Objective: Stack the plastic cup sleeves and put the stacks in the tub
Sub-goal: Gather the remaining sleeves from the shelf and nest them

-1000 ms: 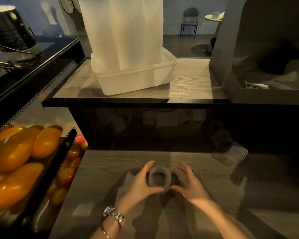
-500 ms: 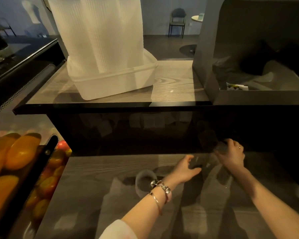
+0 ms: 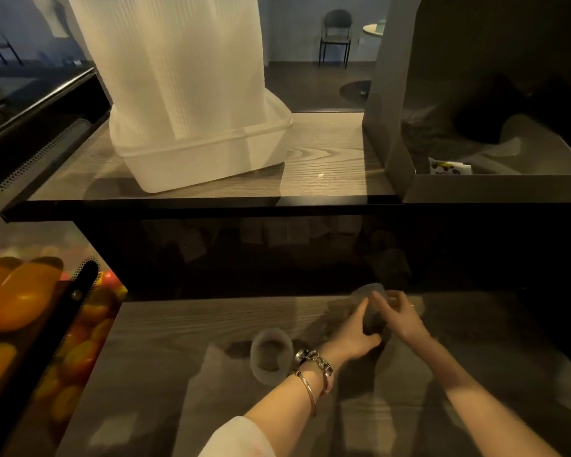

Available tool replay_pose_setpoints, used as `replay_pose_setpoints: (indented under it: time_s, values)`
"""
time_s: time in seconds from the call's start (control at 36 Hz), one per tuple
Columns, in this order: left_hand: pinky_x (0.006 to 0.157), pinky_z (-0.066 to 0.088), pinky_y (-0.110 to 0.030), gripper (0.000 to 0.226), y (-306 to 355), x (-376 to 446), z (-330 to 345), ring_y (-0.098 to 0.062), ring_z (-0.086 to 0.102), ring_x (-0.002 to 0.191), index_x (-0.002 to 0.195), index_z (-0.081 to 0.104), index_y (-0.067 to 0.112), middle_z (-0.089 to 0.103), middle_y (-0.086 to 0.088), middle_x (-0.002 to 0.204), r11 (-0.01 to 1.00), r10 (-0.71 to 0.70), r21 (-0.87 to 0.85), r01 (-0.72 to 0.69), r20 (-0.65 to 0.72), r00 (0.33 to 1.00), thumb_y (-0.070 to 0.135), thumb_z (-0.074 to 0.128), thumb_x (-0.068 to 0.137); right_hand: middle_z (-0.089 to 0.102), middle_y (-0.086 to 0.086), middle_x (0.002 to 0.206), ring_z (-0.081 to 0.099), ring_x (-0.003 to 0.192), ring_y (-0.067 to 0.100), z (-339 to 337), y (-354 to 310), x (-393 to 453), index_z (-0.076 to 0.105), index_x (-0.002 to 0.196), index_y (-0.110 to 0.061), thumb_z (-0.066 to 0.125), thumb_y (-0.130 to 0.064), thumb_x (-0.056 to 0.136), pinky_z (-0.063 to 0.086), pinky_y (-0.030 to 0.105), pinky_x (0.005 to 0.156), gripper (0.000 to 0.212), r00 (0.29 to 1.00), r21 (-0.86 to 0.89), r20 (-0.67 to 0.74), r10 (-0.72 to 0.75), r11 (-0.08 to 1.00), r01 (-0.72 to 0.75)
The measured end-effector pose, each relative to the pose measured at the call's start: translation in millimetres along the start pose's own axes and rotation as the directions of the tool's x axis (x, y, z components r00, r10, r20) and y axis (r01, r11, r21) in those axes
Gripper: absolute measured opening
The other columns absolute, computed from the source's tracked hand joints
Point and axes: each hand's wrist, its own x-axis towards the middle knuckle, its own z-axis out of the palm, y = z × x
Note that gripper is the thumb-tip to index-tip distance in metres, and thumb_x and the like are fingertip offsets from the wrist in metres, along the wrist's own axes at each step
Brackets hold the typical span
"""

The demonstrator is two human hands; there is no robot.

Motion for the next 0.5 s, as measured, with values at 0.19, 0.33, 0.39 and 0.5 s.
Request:
replay_pose_setpoints:
  time_s: [0.19, 0.33, 0.39, 0.5]
  values:
    - [0.091, 0.036, -0.023, 0.095, -13.2, -14.1, -33.4, -0.027, 0.035, 0.132, 0.146, 0.001, 0.042, 0.007, -0.010, 0.152, 0.983, 0.099, 0.168, -0.080, -0.108, 0.989, 0.018, 0.067, 0.082, 0.049, 0.004, 0.132, 0.051, 0.104, 0.012, 17.4, -6.9, -22.5, 0.034, 0.141, -0.012, 0.069, -0.041, 0.077, 0.046, 0.015, 0.072, 0.078, 0.991, 0.215, 0.104, -0.079, 0.975, 0.056]
    - [0.104, 0.038, -0.041, 0.099, -23.7, -22.2, -58.4, -0.033, 0.034, 0.133, 0.146, 0.005, 0.039, 0.016, -0.013, 0.148, 0.913, 0.095, 0.407, -0.035, -0.128, 0.987, 0.018, 0.072, 0.076, 0.050, 0.000, 0.125, 0.054, 0.114, 0.014, 24.9, -8.0, -34.7, 0.028, 0.139, -0.008, 0.082, 0.002, 0.062, 0.050, 0.031, 0.094, 0.094, 0.922, 0.099, 0.259, -0.289, 0.957, 0.273]
    - [0.105, 0.036, -0.041, 0.091, -28.4, -25.0, -62.9, -0.032, 0.037, 0.130, 0.146, 0.014, 0.030, 0.028, -0.013, 0.142, 0.869, 0.092, 0.493, -0.030, -0.103, 0.990, 0.021, 0.072, 0.076, 0.052, 0.012, 0.129, 0.050, 0.122, 0.025, 30.2, -4.4, -37.7, 0.035, 0.134, -0.003, 0.081, 0.004, 0.063, 0.039, 0.037, 0.105, 0.085, 0.909, -0.033, 0.263, -0.324, 0.938, 0.344]
    - [0.105, 0.034, -0.041, 0.074, -36.8, -29.0, -59.6, -0.031, 0.036, 0.129, 0.139, 0.031, 0.015, 0.033, -0.012, 0.141, 0.766, 0.050, 0.643, 0.010, -0.075, 0.996, 0.029, 0.071, 0.078, 0.056, 0.003, 0.124, 0.051, 0.121, 0.019, 42.6, 11.5, -40.6, 0.043, 0.132, -0.012, 0.077, -0.007, 0.070, 0.034, 0.015, 0.092, 0.071, 0.919, -0.213, 0.271, -0.287, 0.913, 0.348]
